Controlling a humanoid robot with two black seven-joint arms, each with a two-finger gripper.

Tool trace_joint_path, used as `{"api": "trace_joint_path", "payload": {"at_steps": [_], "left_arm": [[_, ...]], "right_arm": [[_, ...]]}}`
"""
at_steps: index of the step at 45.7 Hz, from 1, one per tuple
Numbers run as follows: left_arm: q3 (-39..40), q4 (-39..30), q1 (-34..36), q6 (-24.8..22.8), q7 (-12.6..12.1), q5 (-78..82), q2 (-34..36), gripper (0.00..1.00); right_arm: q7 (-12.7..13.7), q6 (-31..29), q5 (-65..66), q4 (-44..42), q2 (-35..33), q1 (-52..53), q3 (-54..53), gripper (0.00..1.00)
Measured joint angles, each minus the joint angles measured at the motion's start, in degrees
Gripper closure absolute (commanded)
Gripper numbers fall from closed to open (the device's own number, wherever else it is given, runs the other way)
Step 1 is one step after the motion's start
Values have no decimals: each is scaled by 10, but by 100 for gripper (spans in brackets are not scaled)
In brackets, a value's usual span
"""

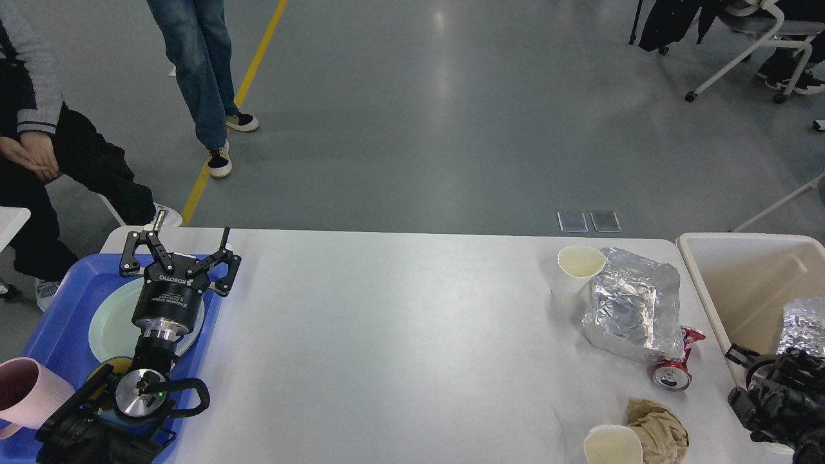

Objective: Tidy desktop
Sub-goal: 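Release the foil tray into the bin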

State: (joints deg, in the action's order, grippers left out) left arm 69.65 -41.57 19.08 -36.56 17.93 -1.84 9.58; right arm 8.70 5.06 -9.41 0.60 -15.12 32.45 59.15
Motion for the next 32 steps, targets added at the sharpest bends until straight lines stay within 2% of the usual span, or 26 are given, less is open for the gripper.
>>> {"api": "trace_joint_path", "payload": {"at_steps": [2,4,6,7,16,32], "left_arm": [[0,0,0,0,0,0,0,4],[0,0,0,0,0,0,0,4],[0,0,0,0,0,0,0,4],[0,0,0,0,0,0,0,4],[0,0,0,0,0,0,0,4],[0,0,0,0,0,0,0,4]], "right_arm": [[0,1,0,0,1,0,0,58],[0,4,0,0,1,0,1,30],[0,12,0,0,1,0,2,8],[0,18,0,-1,1,0,2,1],[0,99,0,1,5,1,0,0],[-1,99,0,44,-6,22,-1,0]]}}
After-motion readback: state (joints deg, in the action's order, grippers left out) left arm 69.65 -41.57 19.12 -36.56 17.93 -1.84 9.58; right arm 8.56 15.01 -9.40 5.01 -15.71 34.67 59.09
